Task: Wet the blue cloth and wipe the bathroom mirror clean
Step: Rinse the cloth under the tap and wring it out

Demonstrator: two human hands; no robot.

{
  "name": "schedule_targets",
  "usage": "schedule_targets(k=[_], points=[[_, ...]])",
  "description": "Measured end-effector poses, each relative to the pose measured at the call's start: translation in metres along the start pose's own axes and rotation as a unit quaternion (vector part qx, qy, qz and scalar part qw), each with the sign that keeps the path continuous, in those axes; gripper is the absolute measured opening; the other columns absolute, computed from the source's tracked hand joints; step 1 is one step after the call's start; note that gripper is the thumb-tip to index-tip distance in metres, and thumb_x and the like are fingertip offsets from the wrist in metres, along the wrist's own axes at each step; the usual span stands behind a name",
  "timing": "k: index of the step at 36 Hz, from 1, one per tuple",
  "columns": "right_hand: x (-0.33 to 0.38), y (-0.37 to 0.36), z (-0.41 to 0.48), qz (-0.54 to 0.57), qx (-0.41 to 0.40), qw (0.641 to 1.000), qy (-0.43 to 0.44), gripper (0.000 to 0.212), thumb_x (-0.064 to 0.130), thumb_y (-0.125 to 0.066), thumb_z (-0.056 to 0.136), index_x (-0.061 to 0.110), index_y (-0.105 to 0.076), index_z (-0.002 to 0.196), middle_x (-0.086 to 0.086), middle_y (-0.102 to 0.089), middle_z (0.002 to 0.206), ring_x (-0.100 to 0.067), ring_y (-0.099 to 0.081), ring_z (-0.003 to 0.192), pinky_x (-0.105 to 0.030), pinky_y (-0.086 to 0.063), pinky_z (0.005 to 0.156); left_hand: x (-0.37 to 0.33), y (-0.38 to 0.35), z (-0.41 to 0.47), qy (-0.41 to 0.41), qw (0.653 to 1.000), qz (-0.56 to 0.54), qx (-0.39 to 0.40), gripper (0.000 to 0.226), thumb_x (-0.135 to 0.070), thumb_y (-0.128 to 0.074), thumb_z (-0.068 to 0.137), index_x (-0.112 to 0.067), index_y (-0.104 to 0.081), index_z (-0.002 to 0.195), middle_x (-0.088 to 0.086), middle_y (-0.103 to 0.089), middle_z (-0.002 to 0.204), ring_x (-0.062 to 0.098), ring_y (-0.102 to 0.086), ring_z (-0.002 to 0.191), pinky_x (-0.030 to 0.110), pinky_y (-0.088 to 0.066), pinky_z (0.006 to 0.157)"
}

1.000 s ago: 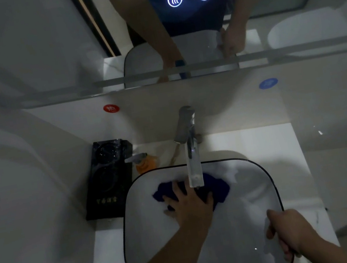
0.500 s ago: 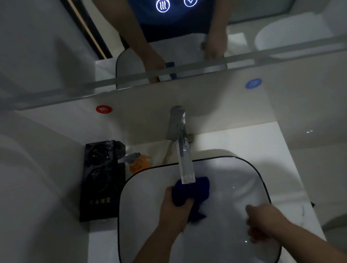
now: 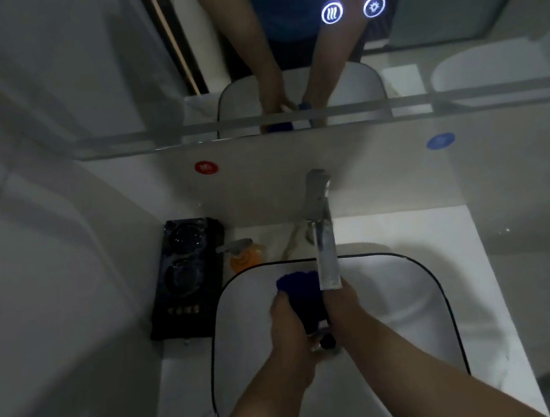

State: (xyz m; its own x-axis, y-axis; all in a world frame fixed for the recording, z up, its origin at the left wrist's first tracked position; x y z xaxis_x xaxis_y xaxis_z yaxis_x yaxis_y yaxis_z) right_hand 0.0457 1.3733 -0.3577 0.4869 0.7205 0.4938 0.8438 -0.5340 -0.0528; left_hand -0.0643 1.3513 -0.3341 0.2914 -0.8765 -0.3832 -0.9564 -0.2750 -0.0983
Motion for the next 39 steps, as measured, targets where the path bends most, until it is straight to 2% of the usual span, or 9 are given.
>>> schedule_targets(k=[4,8,11,14,19,22,28,35,39], points=[[-0.006,-0.005,-0.017,-0.072,0.032,0.995,0.067,0.029,0.009,-0.055,0.105,0.021,-0.075,0.122,-0.005,-0.074,0.111,-0.025,-0.07,0.105,-0.033,-0.057,0.082,0.003,-0.025,-0.013,0.134,0.967,-0.166,0.143,0.069,-0.071,-0.066,0.092,-0.013,-0.074,0.129,0.022,-0.071,0.134,0.042,-0.062,0.127,0.057,-0.039,0.121],[-0.008,0.005,-0.013,-0.092,0.022,0.993,0.063,0.02,0.026,-0.054,0.109,0.017,-0.071,0.105,-0.015,-0.073,0.112,-0.026,-0.068,0.095,-0.043,-0.057,0.091,0.02,-0.03,0.007,0.104,0.98,-0.104,0.135,0.042,-0.035,-0.083,0.091,-0.009,-0.071,0.122,0.016,-0.075,0.115,0.029,-0.072,0.107,0.043,-0.05,0.111],[0.0,0.027,-0.003,-0.113,-0.038,0.986,0.117,0.058,0.065,-0.039,0.1,0.022,-0.071,0.122,-0.013,-0.072,0.122,-0.032,-0.068,0.115,-0.053,-0.055,0.105,0.032,-0.037,0.011,0.104,0.983,-0.069,0.137,0.037,-0.04,-0.065,0.104,-0.009,-0.071,0.122,0.014,-0.075,0.115,0.027,-0.07,0.106,0.043,-0.051,0.103],[0.016,0.04,-0.003,-0.176,-0.065,0.977,0.102,0.047,0.046,-0.04,0.107,0.017,-0.065,0.136,-0.016,-0.068,0.136,-0.037,-0.061,0.127,-0.051,-0.047,0.115,0.031,-0.039,0.013,0.081,0.989,-0.032,0.123,0.041,-0.04,-0.067,0.104,-0.006,-0.073,0.125,0.016,-0.08,0.109,0.032,-0.07,0.119,0.043,-0.057,0.089],[0.021,0.052,-0.031,-0.135,0.011,0.988,-0.075,0.028,0.025,-0.052,0.107,0.004,-0.07,0.11,-0.025,-0.075,0.104,-0.038,-0.071,0.088,-0.042,-0.058,0.073,0.024,-0.029,0.01,0.045,0.991,0.092,0.092,0.041,-0.017,-0.063,0.1,0.003,-0.059,0.135,0.027,-0.071,0.119,0.042,-0.071,0.108,0.049,-0.06,0.089],[0.059,0.066,-0.034,-0.27,-0.053,0.961,0.031,0.021,0.015,-0.049,0.107,0.008,-0.069,0.106,-0.012,-0.072,0.098,-0.032,-0.067,0.087,-0.037,-0.05,0.078,0.023,-0.019,-0.001,0.005,0.981,0.111,0.16,0.035,-0.008,-0.066,0.081,0.003,-0.061,0.114,0.017,-0.071,0.111,0.031,-0.071,0.103,0.042,-0.058,0.093],[0.144,0.009,-0.096,-0.334,-0.062,0.831,0.44,0.025,0.015,-0.049,0.097,0.026,-0.071,0.105,0.001,-0.063,0.109,-0.013,-0.055,0.1,-0.028,-0.041,0.088,0.038,0.02,-0.011,0.04,0.997,-0.005,0.06,0.077,-0.011,-0.075,0.083,-0.003,-0.047,0.155,0.022,-0.073,0.129,0.04,-0.075,0.114,0.059,-0.056,0.107],[0.141,0.005,-0.14,-0.293,-0.109,0.75,0.583,0.036,0.001,-0.058,0.084,0.012,-0.068,0.117,-0.001,-0.062,0.122,-0.02,-0.061,0.108,-0.039,-0.054,0.091,0.034,0.052,-0.047,0.031,0.997,-0.069,0.019,0.056,-0.011,-0.06,0.102,-0.009,-0.044,0.155,0.021,-0.07,0.132,0.041,-0.07,0.118,0.054,-0.056,0.107],[0.132,-0.023,-0.159,-0.39,-0.048,0.693,0.604,0.034,0.016,-0.046,0.086,0.012,-0.067,0.112,-0.011,-0.066,0.122,-0.029,-0.061,0.111,-0.038,-0.05,0.091,0.03,0.067,-0.058,0.027,0.996,-0.073,0.041,0.028,0.003,-0.055,0.094,-0.005,-0.058,0.121,0.022,-0.076,0.117,0.042,-0.069,0.117,0.058,-0.048,0.116]])
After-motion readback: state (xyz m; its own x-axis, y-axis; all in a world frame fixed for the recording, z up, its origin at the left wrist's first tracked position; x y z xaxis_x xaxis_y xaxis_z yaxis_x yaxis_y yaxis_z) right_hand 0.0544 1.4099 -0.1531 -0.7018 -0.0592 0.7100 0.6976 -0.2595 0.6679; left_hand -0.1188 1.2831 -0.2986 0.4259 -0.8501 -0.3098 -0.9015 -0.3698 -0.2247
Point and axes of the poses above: each hand's wrist, its own z-axis towards the middle knuckle, its own y-axis out of the back of the hand, x = y × z, the point moved 7 cm from there along z, towards the middle knuckle
